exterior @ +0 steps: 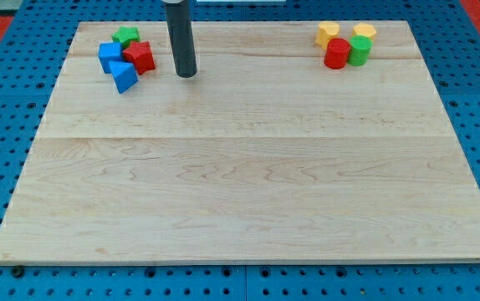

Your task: Move your arm right to the green circle

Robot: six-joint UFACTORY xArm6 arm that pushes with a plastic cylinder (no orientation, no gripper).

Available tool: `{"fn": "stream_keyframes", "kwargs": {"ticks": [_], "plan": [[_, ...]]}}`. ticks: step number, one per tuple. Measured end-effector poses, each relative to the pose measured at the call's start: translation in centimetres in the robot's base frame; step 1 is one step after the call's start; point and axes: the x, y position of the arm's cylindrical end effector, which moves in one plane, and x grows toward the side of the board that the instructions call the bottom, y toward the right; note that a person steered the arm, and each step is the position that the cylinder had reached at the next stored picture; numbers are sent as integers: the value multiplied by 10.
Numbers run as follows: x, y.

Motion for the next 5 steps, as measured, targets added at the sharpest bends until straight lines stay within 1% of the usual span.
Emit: {"fn": "stream_keyframes", "kwargs": {"ticks": [1, 2, 3, 4, 5], "plan": [[-2, 11], [0, 8], [6, 31], [6, 73], [15, 117]]}}
